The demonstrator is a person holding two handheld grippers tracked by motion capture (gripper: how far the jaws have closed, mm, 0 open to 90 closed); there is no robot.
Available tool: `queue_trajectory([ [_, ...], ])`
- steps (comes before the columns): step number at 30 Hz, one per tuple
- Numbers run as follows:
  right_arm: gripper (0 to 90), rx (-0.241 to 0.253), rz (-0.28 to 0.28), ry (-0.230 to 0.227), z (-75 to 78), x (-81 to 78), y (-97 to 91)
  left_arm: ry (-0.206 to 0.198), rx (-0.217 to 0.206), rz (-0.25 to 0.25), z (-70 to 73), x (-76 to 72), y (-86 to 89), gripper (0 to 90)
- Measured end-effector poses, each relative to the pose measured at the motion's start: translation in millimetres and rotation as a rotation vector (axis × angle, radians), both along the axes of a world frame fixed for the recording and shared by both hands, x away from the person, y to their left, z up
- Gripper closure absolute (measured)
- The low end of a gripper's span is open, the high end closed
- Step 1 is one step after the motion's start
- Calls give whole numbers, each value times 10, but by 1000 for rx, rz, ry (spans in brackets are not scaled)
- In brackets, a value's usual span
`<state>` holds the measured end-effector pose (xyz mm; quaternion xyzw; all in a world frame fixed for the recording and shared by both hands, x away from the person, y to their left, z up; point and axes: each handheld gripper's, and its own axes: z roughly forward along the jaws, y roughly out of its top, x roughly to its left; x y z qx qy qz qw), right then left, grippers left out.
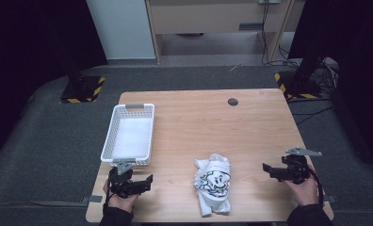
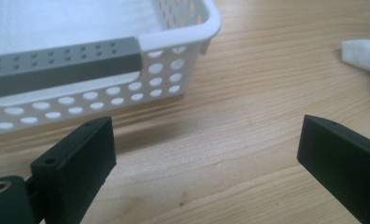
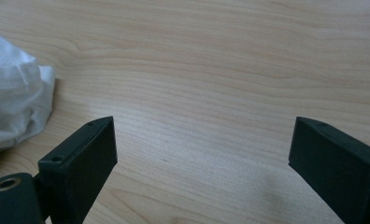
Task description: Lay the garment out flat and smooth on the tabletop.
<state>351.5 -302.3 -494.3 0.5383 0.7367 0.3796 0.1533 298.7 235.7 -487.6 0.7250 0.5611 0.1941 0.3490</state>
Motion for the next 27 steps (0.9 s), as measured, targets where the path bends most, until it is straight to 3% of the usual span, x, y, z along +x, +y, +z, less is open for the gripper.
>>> queue_trajectory([
  [12,95,27,28,-16,116,42,103,-39,-47,-21,170,78,-143,42],
  [15,105,49,30,-17,147,56,132,-44,-63,-39,211,143,-255,42],
  [21,137,70,60,-9,172,75,164,-36,-54,-90,218,222,-459,44],
  [27,142,81,64,-7,186,82,161,-38,-61,-106,222,269,-547,45],
])
